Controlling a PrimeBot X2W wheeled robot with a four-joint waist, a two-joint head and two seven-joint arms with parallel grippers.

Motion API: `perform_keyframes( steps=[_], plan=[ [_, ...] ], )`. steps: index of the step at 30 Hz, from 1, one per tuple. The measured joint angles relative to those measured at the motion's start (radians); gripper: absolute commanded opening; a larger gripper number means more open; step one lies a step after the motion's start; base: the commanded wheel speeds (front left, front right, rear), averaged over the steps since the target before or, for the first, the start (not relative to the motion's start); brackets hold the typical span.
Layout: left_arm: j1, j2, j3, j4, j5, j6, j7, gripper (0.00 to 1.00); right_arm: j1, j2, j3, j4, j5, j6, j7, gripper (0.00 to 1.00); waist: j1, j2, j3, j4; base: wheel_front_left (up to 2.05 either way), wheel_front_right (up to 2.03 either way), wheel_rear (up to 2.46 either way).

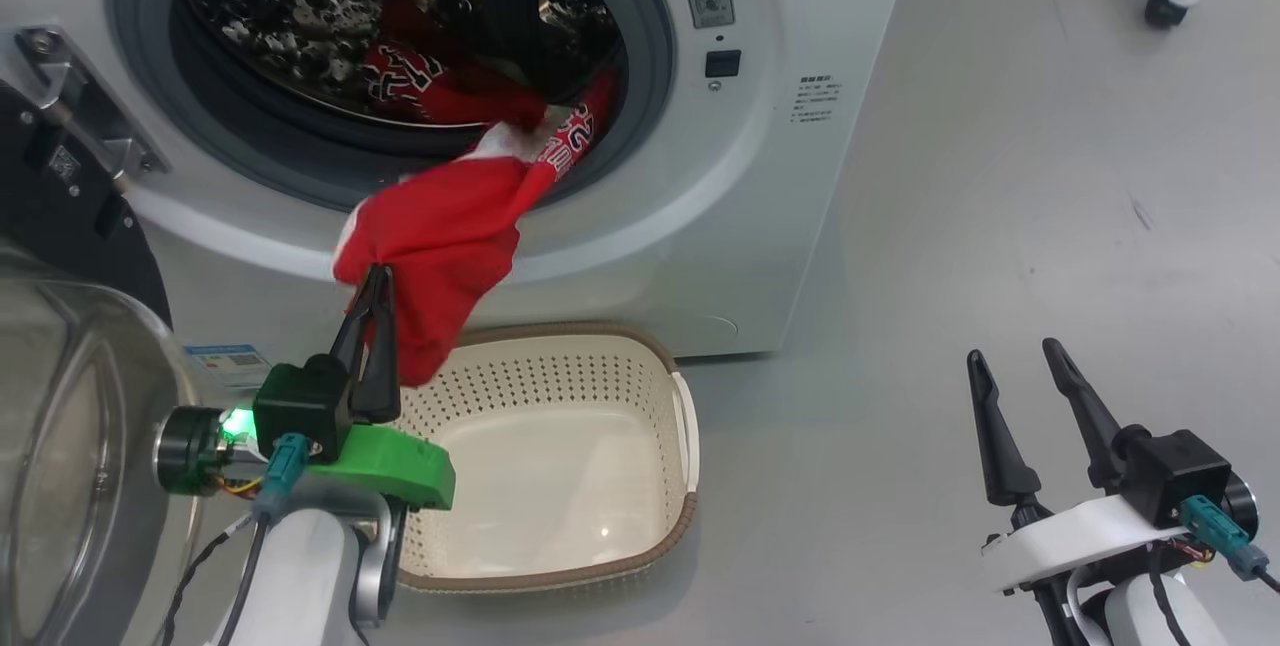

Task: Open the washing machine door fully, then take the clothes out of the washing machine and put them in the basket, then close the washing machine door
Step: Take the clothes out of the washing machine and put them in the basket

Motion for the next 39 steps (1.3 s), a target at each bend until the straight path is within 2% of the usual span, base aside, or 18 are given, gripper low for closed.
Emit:
perform_keyframes(
  steps=[19, 30, 39],
  plan=[
    [0.134, 0.002, -0.018, -0.249, 0.011, 0.007, 0.0, 0.0, 0.067, 0.023, 0.035, -0.024, 0.0, -0.014, 0.0, 1.0, -0.0001, 0.0, -0.096, 0.068, 0.0, 0.0, 0.0],
    [0.212, 0.003, -0.036, -0.265, 0.016, 0.007, 0.055, 0.0, 0.066, 0.023, 0.057, -0.058, -0.001, -0.015, 0.009, 1.0, -0.0001, 0.0, -0.055, 0.066, 0.0, 0.0, 0.0],
    [0.216, 0.003, -0.069, -0.191, -0.047, 0.007, 0.082, 0.0, 0.055, 0.021, 0.068, -0.09, -0.001, -0.012, 0.019, 1.0, -0.0001, 0.0, 0.006, 0.045, 0.0, 0.0, 0.0]
  ],
)
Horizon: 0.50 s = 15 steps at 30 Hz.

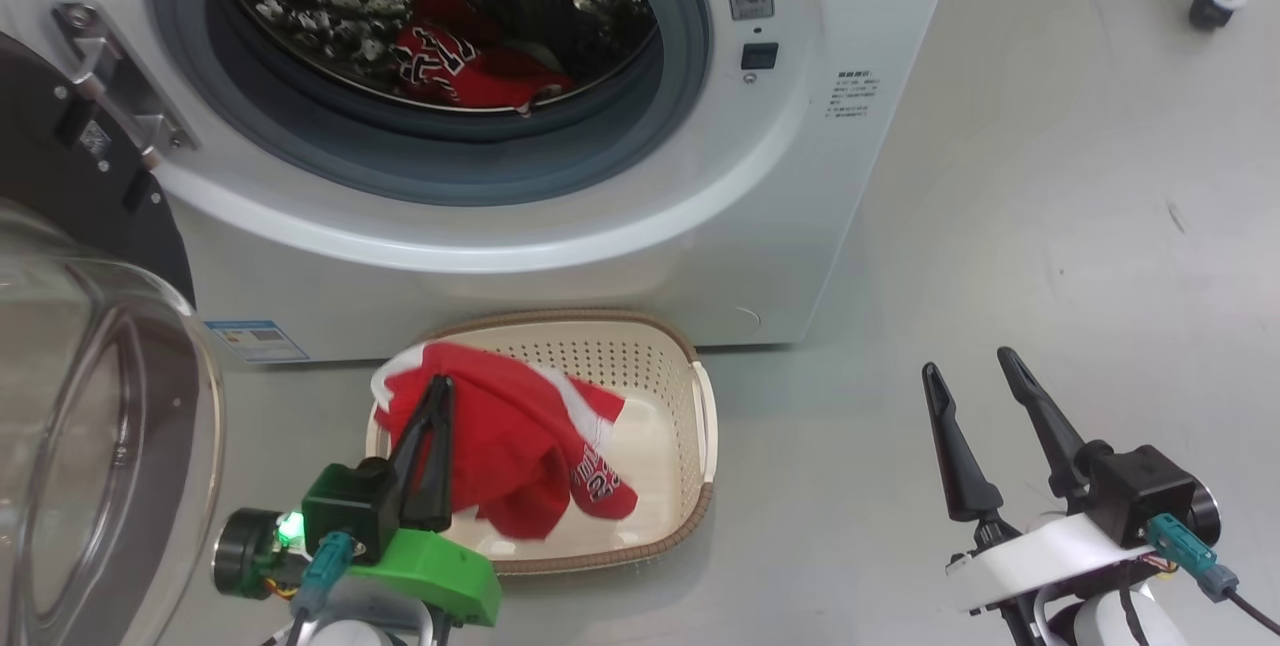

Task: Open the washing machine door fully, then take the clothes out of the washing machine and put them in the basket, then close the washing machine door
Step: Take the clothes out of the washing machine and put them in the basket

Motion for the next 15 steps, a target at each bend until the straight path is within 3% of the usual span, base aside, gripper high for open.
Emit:
perform_keyframes(
  steps=[15],
  plan=[
    [-0.178, 0.0, 0.007, 0.263, -0.065, 0.0, 0.007, 0.0, -0.091, -0.016, 0.027, -0.041, 0.004, 0.009, 0.008, 1.0, 0.0, 0.0, 0.151, -0.06, 0.0, 0.0, 0.0]
  ],
)
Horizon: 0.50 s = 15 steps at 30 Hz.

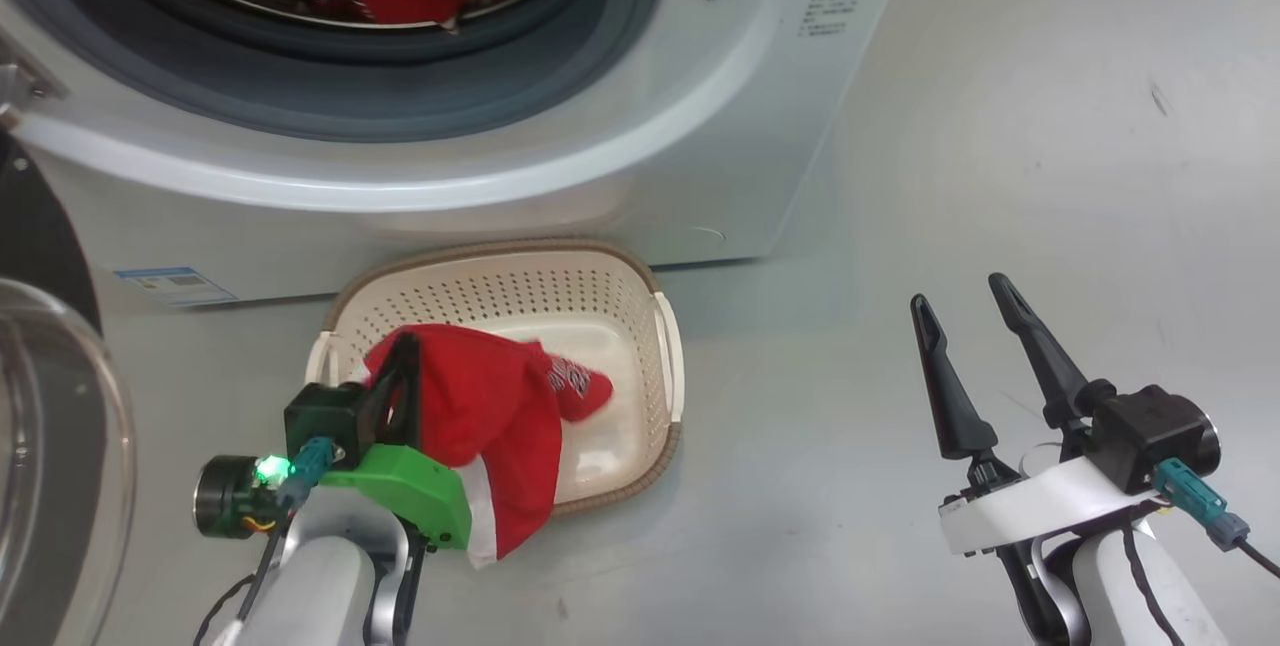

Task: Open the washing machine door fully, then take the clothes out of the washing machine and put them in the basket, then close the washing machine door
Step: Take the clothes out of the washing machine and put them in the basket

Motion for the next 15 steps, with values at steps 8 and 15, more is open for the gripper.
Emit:
perform_keyframes(
  steps=[8, 15],
  plan=[
    [-0.096, -0.002, -0.029, 0.188, -0.021, 0.0, 0.035, 0.0, -0.034, -0.009, 0.006, 0.001, 0.016, 0.001, 0.0, 1.0, 0.0, 0.0, 0.068, -0.05, 0.0, 0.0, 0.0],
    [-0.159, -0.004, -0.062, 0.325, -0.06, 0.0, 0.072, 0.38, -0.059, -0.016, 0.008, 0.011, 0.027, 0.004, -0.001, 1.0, 0.0, 0.0, 0.112, -0.081, 0.0, 0.0, 0.0]
  ],
)
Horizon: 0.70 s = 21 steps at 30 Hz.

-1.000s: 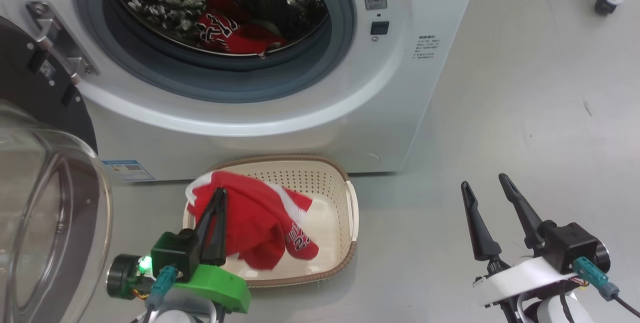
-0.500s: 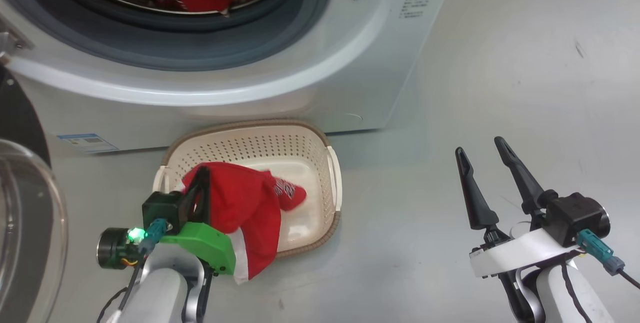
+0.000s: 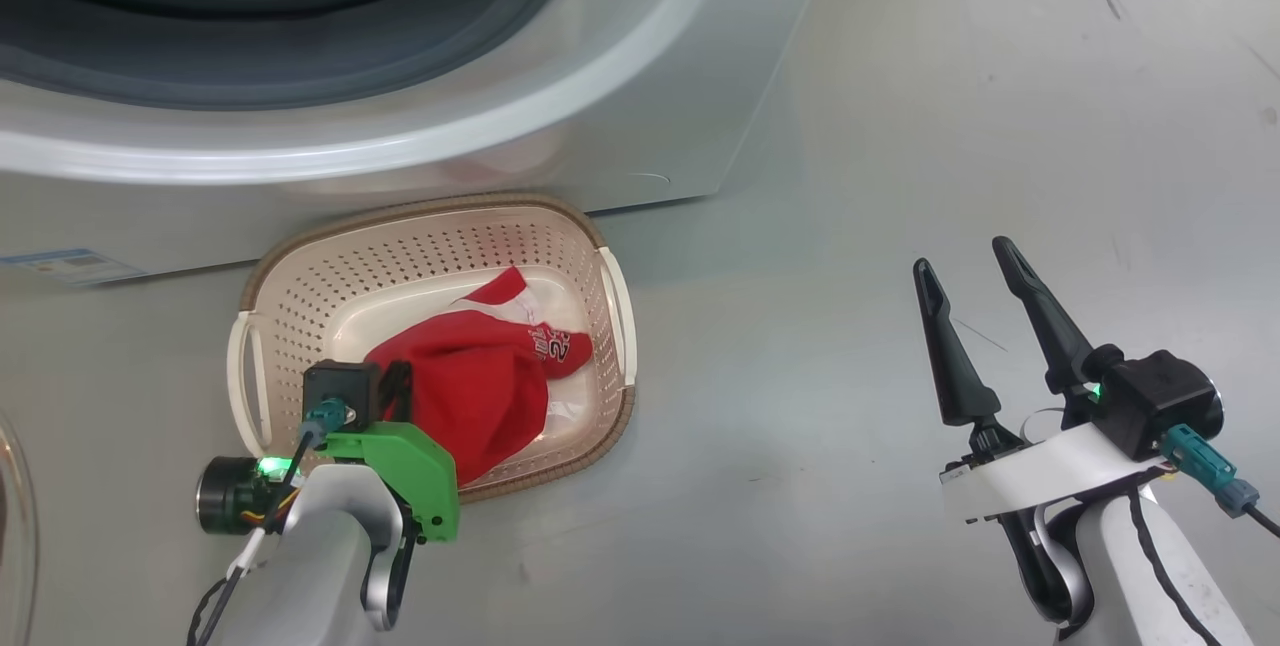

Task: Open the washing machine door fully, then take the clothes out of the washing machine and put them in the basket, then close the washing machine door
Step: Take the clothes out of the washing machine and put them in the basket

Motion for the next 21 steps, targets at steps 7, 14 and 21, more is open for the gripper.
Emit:
perform_keyframes(
  steps=[7, 14, 21],
  plan=[
    [-0.057, -0.001, -0.001, 0.073, -0.024, 0.0, -0.006, 1.0, -0.011, -0.007, -0.002, 0.015, 0.009, 0.005, -0.001, 1.0, 0.0, 0.0, 0.016, -0.016, 0.0, 0.0, 0.0],
    [-0.082, -0.003, 0.009, 0.103, -0.057, 0.0, -0.092, 1.0, -0.015, -0.016, -0.01, 0.033, 0.015, 0.005, -0.007, 1.0, 0.0, 0.0, 0.009, -0.006, 0.0, 0.0, 0.0],
    [-0.085, -0.004, 0.03, 0.108, -0.072, 0.0, -0.144, 1.0, -0.016, -0.017, -0.012, 0.049, 0.015, 0.005, -0.01, 1.0, 0.0, 0.0, -0.012, 0.008, 0.0, 0.0, 0.0]
  ],
)
